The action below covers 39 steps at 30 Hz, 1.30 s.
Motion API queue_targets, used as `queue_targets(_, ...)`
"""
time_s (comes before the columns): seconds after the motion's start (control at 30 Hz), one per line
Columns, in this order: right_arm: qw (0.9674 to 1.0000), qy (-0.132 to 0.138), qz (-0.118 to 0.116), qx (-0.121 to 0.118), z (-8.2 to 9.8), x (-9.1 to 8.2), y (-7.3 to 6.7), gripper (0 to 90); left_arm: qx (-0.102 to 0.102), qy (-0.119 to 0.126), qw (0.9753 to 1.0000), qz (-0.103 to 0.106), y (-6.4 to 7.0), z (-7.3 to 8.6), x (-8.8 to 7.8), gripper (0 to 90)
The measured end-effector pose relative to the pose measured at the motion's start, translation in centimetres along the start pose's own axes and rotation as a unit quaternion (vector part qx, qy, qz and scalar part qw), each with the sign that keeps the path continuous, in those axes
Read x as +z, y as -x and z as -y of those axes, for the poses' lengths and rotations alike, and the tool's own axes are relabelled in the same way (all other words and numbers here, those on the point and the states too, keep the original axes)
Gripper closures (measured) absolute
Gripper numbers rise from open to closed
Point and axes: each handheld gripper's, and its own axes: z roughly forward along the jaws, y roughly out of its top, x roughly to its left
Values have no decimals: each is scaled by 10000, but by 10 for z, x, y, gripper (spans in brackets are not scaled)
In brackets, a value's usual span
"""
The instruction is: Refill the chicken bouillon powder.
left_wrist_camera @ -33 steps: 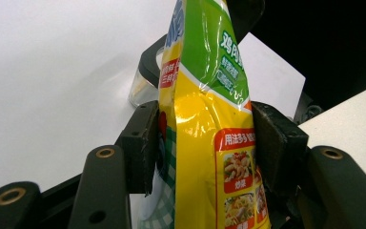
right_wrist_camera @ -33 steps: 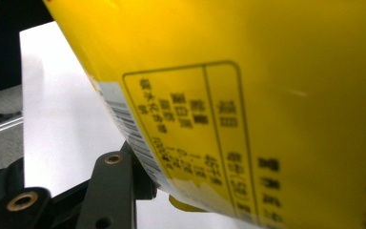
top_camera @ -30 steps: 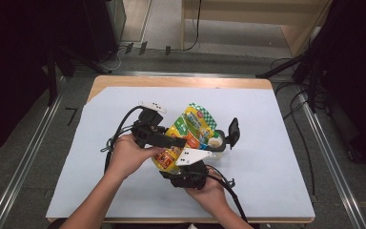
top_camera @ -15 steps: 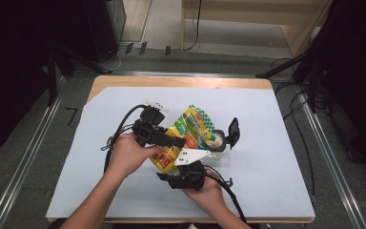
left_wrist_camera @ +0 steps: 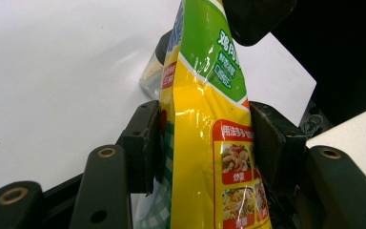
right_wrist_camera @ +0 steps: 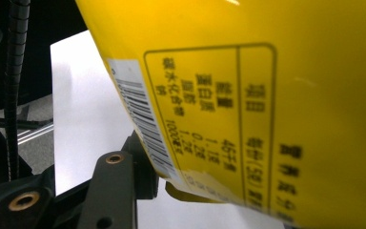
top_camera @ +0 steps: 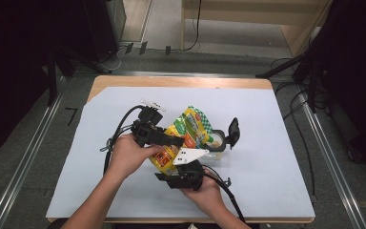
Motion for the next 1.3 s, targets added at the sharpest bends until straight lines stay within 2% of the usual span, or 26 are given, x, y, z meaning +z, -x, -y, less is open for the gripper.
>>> queue_targets(0.07, 10000, 15, -12, 26, 0, 0, 0, 562, -27, 8, 10000, 24, 0, 0, 1, 488)
queue_targets(0.23, 9995, -5, -167, 250, 1, 0, 1, 562, -171, -214, 9996, 22, -3, -5, 5, 488)
queue_targets(0.33, 9993, 32, -196, 307, 1, -1, 2, 561, -181, -310, 9994, -31, 0, -10, 5, 488)
queue_targets(0.43, 9993, 72, -240, 273, -1, -2, 1, 542, -196, -383, 9991, -48, 1, -14, 5, 489)
queue_targets(0.5, 9997, 67, -213, 135, -2, -2, -2, 510, -252, -427, 9987, -69, 3, -17, 6, 493)
queue_targets(0.57, 9998, 100, -90, 152, -3, -2, -3, 553, -225, -483, 9986, -75, 4, -20, 7, 495)
queue_targets(0.63, 9995, 147, -87, 277, -3, -3, 0, 566, -185, -419, 9989, -71, 4, -20, 8, 496)
queue_targets(0.73, 9996, 91, -60, 263, -3, -4, 0, 574, -189, -296, 9994, -39, 3, -16, 8, 496)
queue_targets(0.9, 9996, 67, -142, 227, -4, -3, 1, 579, -233, -223, 9995, 9, 0, -12, 6, 496)
queue_targets(1.07, 9996, 9, -167, 234, -4, -3, 1, 579, -358, -245, 9990, 47, -3, -12, 6, 497)
queue_targets(1.3, 9995, -39, -220, 237, -6, -5, 2, 575, -395, -213, 9990, 54, -4, -13, 6, 496)
